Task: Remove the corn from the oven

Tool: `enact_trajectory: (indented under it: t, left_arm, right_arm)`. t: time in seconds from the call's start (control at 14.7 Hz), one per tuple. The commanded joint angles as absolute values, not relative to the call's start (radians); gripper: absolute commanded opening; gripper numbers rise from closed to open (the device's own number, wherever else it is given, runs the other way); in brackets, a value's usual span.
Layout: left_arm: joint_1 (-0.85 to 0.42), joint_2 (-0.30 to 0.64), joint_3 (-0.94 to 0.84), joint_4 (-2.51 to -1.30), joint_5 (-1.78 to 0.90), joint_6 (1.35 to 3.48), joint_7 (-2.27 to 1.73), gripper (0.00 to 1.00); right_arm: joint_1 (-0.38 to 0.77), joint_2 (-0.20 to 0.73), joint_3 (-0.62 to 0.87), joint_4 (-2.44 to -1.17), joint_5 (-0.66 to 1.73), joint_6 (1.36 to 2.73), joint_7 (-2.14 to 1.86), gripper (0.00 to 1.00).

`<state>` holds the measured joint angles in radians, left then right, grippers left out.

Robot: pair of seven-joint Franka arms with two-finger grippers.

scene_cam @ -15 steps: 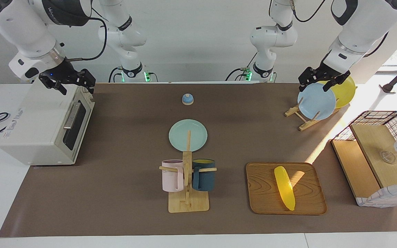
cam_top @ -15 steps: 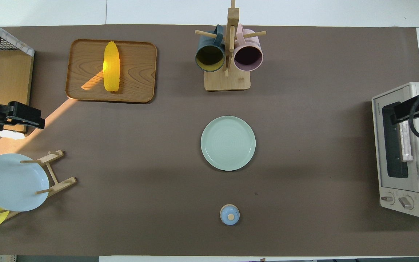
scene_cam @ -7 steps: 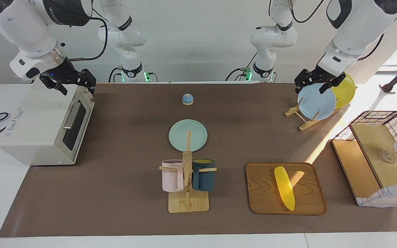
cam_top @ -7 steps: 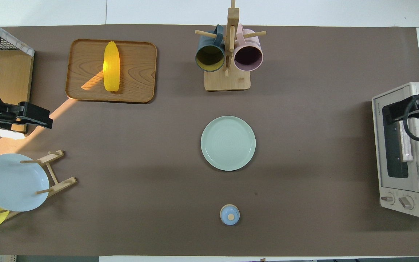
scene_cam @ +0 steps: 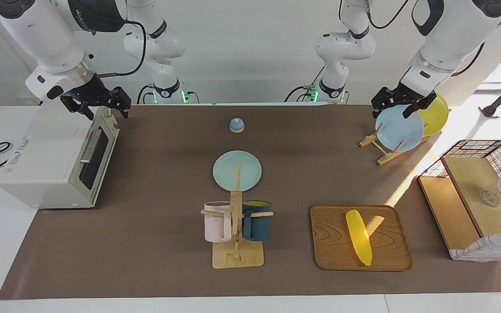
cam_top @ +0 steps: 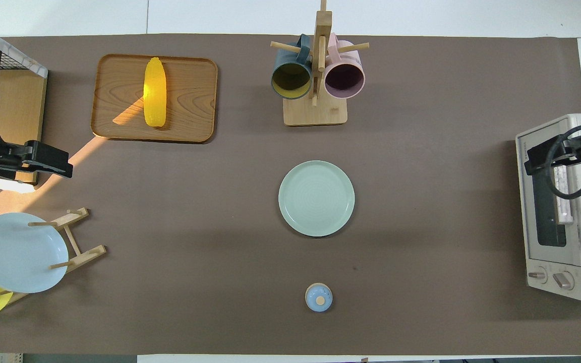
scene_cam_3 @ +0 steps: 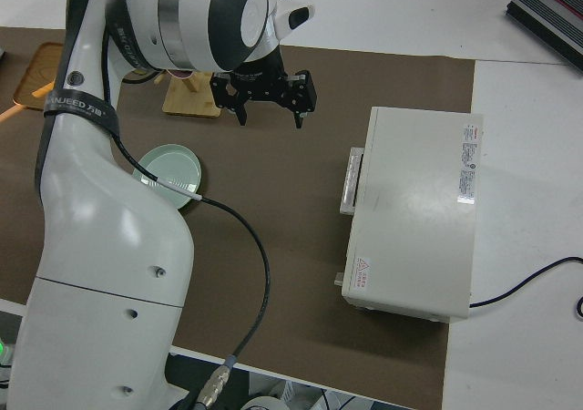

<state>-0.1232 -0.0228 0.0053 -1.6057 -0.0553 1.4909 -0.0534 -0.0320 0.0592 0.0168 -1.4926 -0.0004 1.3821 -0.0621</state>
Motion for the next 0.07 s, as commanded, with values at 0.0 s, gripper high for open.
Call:
enact_trajectory:
  t: [0.0]
  left_arm:
    - [-0.132,-0.014,0.006,-1.592,-0.034,1.505,-0.051,1.0]
  right_arm:
    - [-0.04,0.038,0.02,-1.513,-0.006,1.381,-0.051,1.0]
